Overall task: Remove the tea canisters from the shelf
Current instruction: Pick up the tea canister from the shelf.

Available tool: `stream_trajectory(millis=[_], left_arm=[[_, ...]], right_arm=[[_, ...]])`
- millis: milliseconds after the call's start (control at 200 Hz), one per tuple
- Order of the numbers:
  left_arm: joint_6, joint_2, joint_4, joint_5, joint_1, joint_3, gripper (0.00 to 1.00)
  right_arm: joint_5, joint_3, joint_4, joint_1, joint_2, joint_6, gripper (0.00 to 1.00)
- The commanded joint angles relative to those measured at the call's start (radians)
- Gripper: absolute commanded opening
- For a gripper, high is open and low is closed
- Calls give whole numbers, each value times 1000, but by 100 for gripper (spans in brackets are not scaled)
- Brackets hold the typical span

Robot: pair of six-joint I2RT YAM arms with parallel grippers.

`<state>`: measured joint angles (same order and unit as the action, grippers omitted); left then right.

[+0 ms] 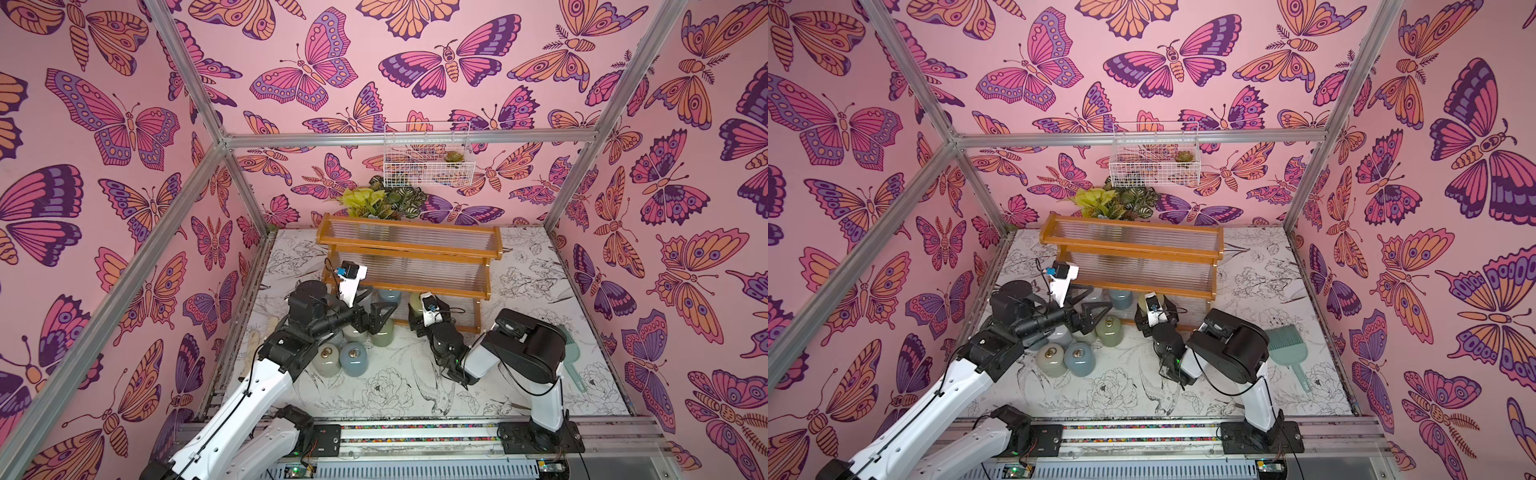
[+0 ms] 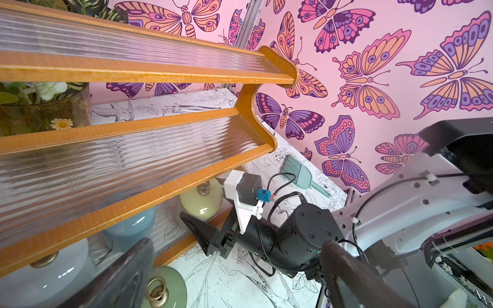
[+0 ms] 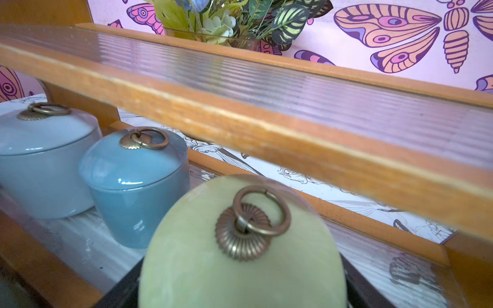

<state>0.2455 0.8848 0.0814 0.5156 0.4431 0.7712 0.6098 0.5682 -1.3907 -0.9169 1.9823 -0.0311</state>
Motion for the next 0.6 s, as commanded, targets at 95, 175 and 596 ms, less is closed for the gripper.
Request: stream_trajectory(millis=[95,175,596], left_arm=[[8,-6,-18,24,-7,-22,100],[9,-4,-22,26,-7,-21,100],[7,8,-21,29,-7,-14,100]], right_arm=[[-54,-22,-37,-15,-87,-26,59],[-52,-26,-36,-15,-96,-29,59],[-105,-90,-37,-81,-163,-9,57]])
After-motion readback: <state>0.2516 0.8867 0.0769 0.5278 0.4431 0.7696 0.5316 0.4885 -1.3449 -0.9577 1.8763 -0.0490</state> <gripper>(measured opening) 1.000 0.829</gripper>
